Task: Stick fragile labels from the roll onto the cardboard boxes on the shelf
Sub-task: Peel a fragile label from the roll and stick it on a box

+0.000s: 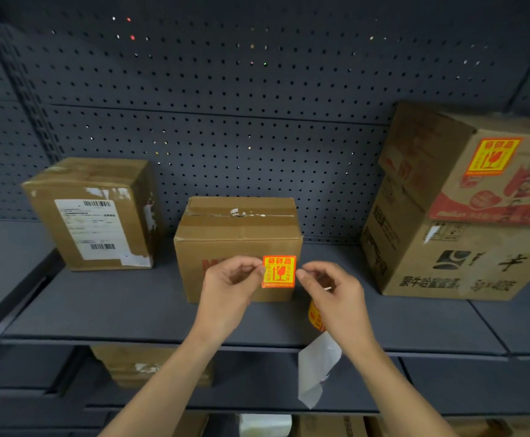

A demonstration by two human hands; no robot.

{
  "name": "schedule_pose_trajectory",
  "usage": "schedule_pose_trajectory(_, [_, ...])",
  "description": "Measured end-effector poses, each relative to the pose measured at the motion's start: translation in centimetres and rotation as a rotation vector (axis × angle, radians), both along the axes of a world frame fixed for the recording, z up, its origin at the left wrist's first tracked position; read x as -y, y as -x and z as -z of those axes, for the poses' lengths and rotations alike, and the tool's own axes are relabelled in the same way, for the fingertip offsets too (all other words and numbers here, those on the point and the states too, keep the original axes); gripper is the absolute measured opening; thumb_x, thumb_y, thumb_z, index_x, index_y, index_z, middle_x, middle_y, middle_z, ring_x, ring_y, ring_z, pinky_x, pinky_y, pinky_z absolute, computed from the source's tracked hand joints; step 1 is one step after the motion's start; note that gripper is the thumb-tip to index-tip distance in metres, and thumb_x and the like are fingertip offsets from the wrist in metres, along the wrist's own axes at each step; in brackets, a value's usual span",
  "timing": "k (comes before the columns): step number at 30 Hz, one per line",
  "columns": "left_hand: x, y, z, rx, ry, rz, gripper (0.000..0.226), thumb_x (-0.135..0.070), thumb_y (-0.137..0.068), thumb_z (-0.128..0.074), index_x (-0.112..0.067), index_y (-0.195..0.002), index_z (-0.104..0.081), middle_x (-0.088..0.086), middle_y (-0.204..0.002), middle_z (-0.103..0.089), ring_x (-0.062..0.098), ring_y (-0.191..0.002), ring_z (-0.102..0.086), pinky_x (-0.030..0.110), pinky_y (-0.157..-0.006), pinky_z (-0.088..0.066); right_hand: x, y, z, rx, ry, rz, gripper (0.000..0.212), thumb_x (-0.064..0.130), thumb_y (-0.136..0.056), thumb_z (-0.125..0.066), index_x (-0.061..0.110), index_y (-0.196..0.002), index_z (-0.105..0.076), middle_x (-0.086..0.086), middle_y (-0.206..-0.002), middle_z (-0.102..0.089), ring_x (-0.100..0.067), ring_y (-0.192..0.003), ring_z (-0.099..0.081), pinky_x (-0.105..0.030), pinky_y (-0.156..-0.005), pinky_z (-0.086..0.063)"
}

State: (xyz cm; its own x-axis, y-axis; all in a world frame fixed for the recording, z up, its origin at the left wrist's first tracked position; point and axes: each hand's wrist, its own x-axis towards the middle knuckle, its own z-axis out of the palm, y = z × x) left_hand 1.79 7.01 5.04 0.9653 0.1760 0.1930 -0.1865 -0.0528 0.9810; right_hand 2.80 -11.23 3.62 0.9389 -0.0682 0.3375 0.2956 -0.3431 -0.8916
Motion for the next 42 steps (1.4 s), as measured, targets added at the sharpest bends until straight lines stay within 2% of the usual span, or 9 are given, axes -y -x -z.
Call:
schedule_pose_trajectory(6, [0.1, -0.2, -0.1, 0.034, -0.042, -0.009, 0.011, -0.001, -0.090, -0.070, -0.009, -0.091, -0.076, -0.001, -0.077, -0.074, -0.006, -0.055, -0.058, 0.009, -0.055, -0.044, -0.3, -0.3, -1.1, -0.060, -0.157, -0.158, 0.012, 0.008, -0.094, -0.065, 0.015, -0.091, -0.075, 0.012, -0.068, -0.066, 0.000, -0.064, -0.056, -0.014, -0.061, -0.045])
schedule_pose_trajectory(11, [0.4, -0.4, 0.2, 0.027, -0.119, -0.009, 0.014, -0.007, -0.090, -0.072, -0.020, -0.092, -0.077, -0.007, -0.079, -0.076, -0.003, -0.064, -0.064, 0.014, -0.060, -0.048, -0.4, -0.9, -1.2, -0.050, -0.159, -0.142, 0.008, 0.010, -0.089, -0.073, 0.016, -0.083, -0.073, 0.004, -0.075, -0.070, -0.010, -0.072, -0.062, -0.021, -0.069, -0.050])
schedule_pose_trajectory(14, [-0.2, -0.6, 0.6, 0.204, -0.546, -0.135, 0.011, -0.020, -0.090, -0.074, -0.026, -0.098, -0.078, -0.013, -0.085, -0.075, 0.004, -0.072, -0.068, 0.027, -0.063, -0.057, -0.3, -1.3, -0.9, -0.048, -0.091, -0.142, 0.010, 0.013, -0.091, -0.072, 0.019, -0.083, -0.072, 0.005, -0.078, -0.070, -0.013, -0.076, -0.064, -0.027, -0.072, -0.052])
schedule_pose_trajectory(17, [-0.7, -0.6, 0.5, 0.377, -0.998, -0.310, 0.010, -0.030, -0.089, -0.074, -0.022, -0.095, -0.075, -0.008, -0.092, -0.072, 0.015, -0.066, -0.069, 0.033, -0.049, -0.056, -0.1, -1.7, -0.5, -0.022, -0.037, -0.143, 0.011, 0.014, -0.093, -0.069, 0.019, -0.083, -0.070, 0.005, -0.079, -0.067, -0.015, -0.077, -0.062, -0.032, -0.074, -0.050])
schedule_pose_trajectory(21, [-1.8, -1.1, 0.3, 0.501, -1.027, -0.409, 0.017, -0.030, -0.090, -0.067, -0.015, -0.091, -0.075, -0.002, -0.092, -0.072, 0.020, -0.074, -0.068, 0.032, -0.055, -0.055, 0.8, -2.7, -0.8, -0.033, 0.000, -0.184, 0.008, 0.013, -0.092, -0.069, 0.014, -0.084, -0.070, -0.003, -0.085, -0.066, -0.016, -0.081, -0.060, -0.031, -0.076, -0.048])
schedule_pose_trajectory(25, [-2.2, -2.0, 0.2, 0.478, -1.119, -0.448, 0.038, -0.042, -0.087, -0.063, -0.017, -0.115, -0.070, 0.006, -0.130, -0.062, 0.036, -0.127, -0.049, 0.051, -0.098, -0.041, 0.8, -3.5, -0.8, -0.036, 0.076, -0.192, 0.010, 0.015, -0.091, -0.070, 0.018, -0.082, -0.070, -0.002, -0.088, -0.063, -0.003, -0.080, -0.056, -0.018, -0.073, -0.043])
schedule_pose_trajectory(27, [-2.0, -2.7, 0.2, 0.394, -1.152, -0.384, 0.052, -0.053, -0.087, -0.057, -0.020, -0.128, -0.063, 0.007, -0.144, -0.054, 0.038, -0.142, -0.035, 0.056, -0.107, -0.029, 0.5, -3.9, -0.6, -0.049, 0.069, -0.196, 0.011, 0.016, -0.092, -0.070, 0.021, -0.082, -0.070, 0.000, -0.088, -0.062, -0.002, -0.078, -0.056, -0.017, -0.072, -0.042])
schedule_pose_trajectory(36, [-1.7, -4.8, 1.6, 0.403, -1.236, -0.401, 0.055, -0.060, -0.087, -0.051, -0.023, -0.124, -0.067, 0.001, -0.131, -0.064, 0.031, -0.128, -0.053, 0.058, -0.110, -0.025, 0.2, -5.0, 0.2, -0.022, 0.054, -0.156, 0.010, 0.016, -0.091, -0.071, 0.020, -0.083, -0.070, -0.003, -0.091, -0.065, -0.006, -0.085, -0.060, -0.022, -0.079, -0.048])
schedule_pose_trajectory(42, [-1.1, -5.1, 1.8, 0.381, -1.201, -0.445, 0.048, -0.061, -0.087, -0.057, -0.025, -0.117, -0.069, 0.001, -0.124, -0.064, 0.032, -0.123, -0.055, 0.058, -0.108, -0.030, 0.1, -5.4, 0.8, -0.015, 0.040, -0.135, 0.009, 0.017, -0.092, -0.070, 0.023, -0.085, -0.070, 0.000, -0.090, -0.069, -0.016, -0.089, -0.064, -0.037, -0.084, -0.054])
